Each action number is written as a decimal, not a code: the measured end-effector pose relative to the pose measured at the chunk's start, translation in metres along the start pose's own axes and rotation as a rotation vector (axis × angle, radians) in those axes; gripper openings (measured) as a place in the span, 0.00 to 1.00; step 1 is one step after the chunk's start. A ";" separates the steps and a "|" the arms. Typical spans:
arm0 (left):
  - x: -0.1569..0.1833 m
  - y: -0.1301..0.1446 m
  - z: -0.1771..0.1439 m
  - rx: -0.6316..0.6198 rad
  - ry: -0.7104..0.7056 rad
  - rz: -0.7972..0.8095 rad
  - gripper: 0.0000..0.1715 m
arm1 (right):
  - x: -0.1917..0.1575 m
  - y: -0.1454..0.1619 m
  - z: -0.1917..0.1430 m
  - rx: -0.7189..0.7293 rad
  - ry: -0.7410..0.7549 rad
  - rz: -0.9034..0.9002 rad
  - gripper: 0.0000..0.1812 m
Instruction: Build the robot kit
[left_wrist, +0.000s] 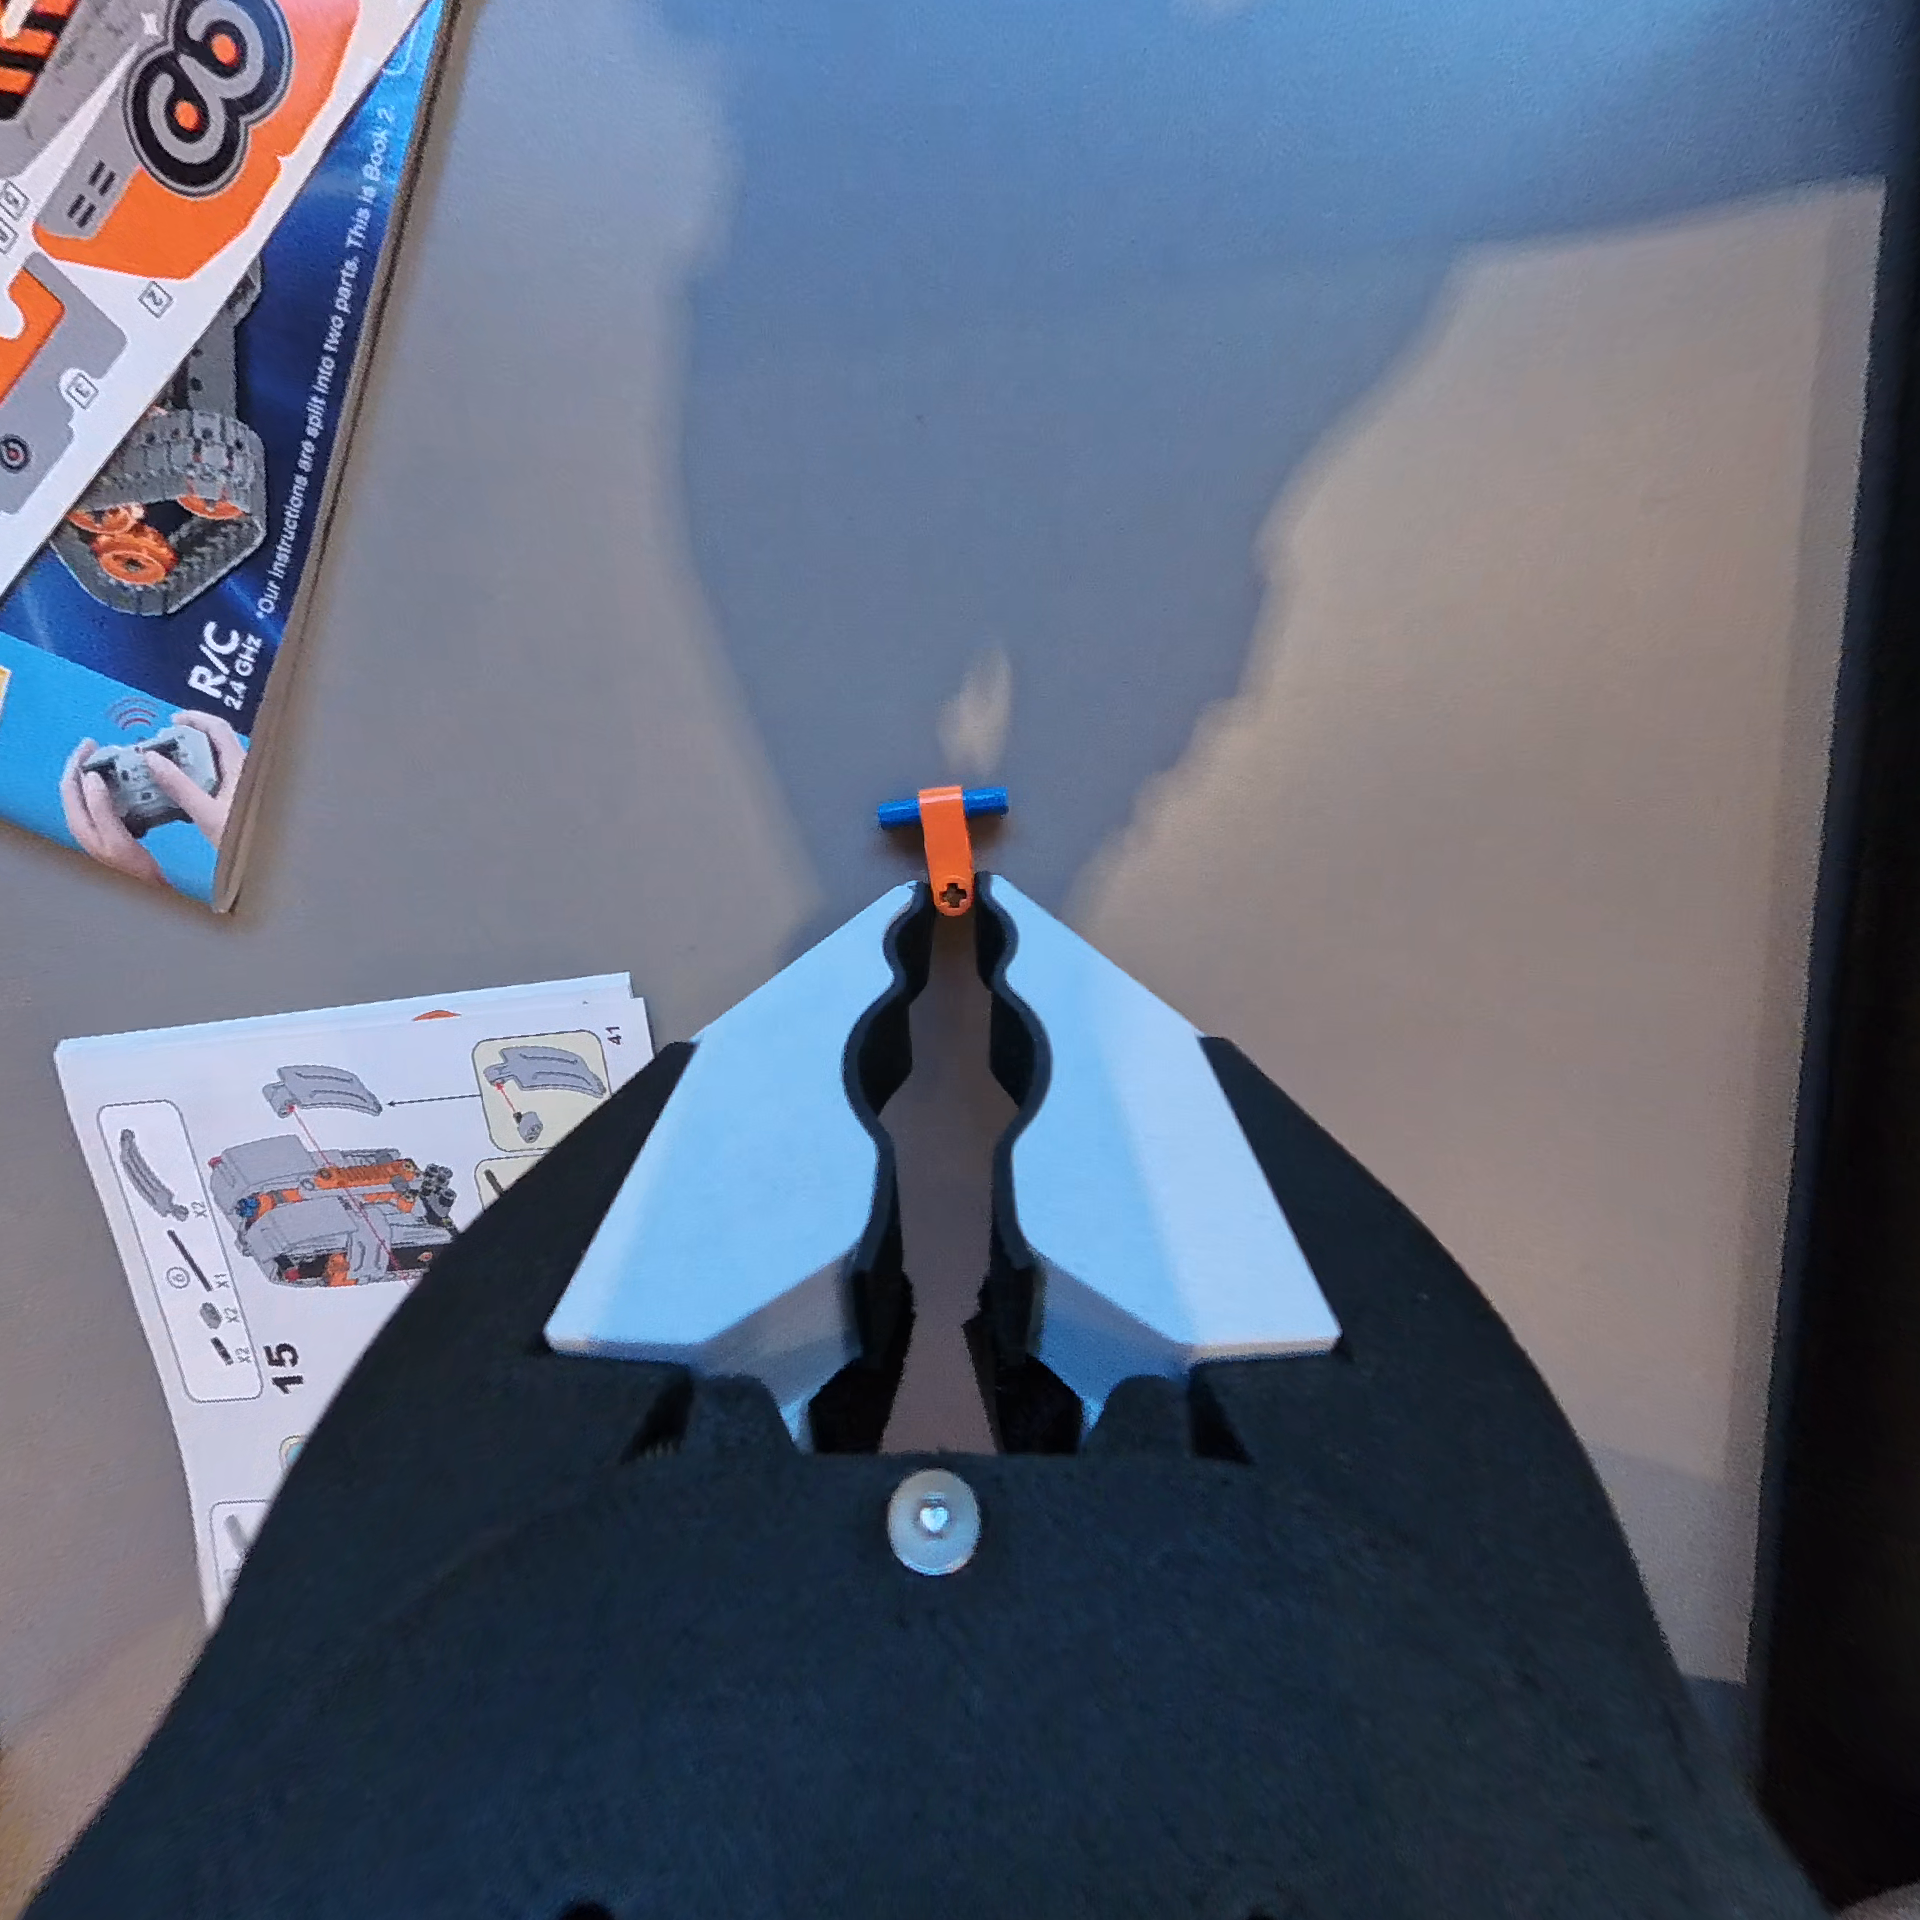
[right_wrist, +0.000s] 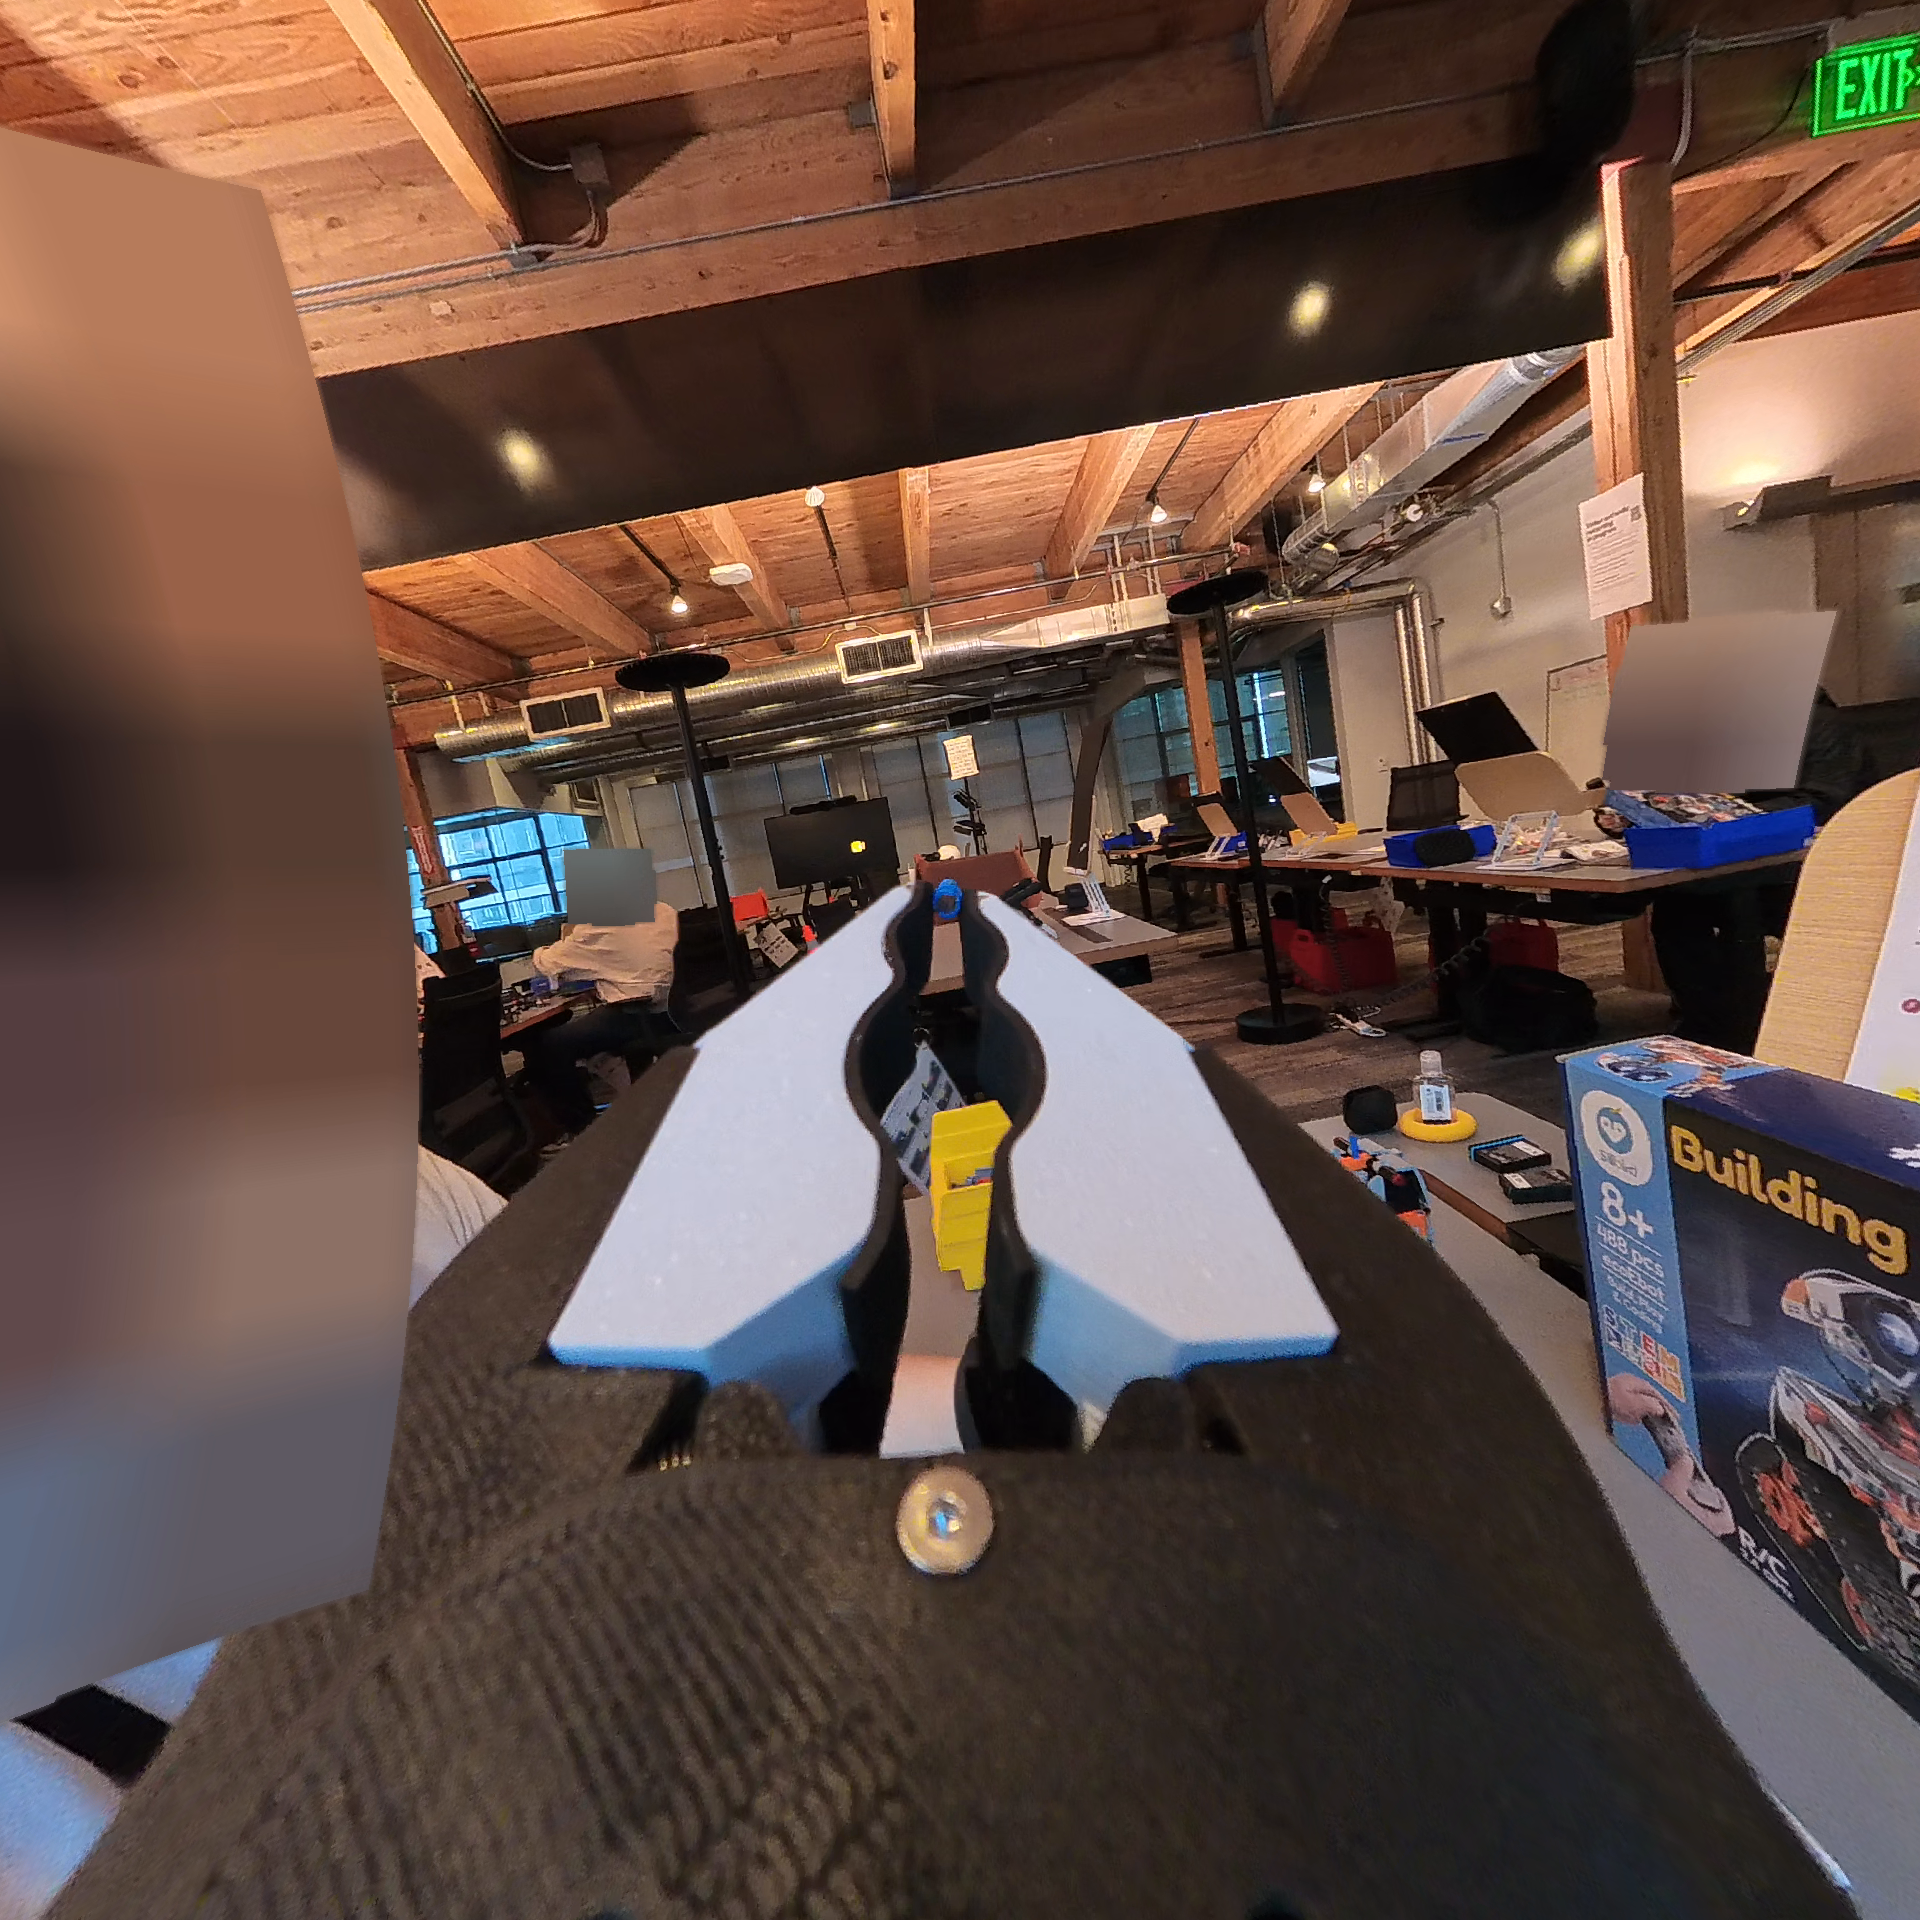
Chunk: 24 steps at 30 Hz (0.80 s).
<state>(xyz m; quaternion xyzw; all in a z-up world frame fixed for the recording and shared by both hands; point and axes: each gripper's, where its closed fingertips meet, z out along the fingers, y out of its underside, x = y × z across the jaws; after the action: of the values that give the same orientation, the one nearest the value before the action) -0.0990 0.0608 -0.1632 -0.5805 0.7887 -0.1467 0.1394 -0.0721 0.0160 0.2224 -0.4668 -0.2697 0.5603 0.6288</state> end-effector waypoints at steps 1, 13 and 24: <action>-0.002 0.000 -0.001 0.004 -0.008 -0.010 0.08 | 0.001 0.000 -0.001 -0.001 0.004 -0.001 0.02; -0.019 -0.072 -0.297 1.095 -0.459 -0.113 0.00 | 0.020 0.024 0.022 -0.010 -0.067 0.260 0.01; 0.023 -0.103 -0.333 0.957 -1.046 0.251 0.12 | 0.022 0.067 0.049 -0.140 -0.133 0.453 0.02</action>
<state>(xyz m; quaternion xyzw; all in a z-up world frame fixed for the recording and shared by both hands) -0.1457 0.0331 0.1814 -0.3551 0.5287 -0.1618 0.7538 -0.1398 0.0470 0.1796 -0.5199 -0.2373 0.6963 0.4342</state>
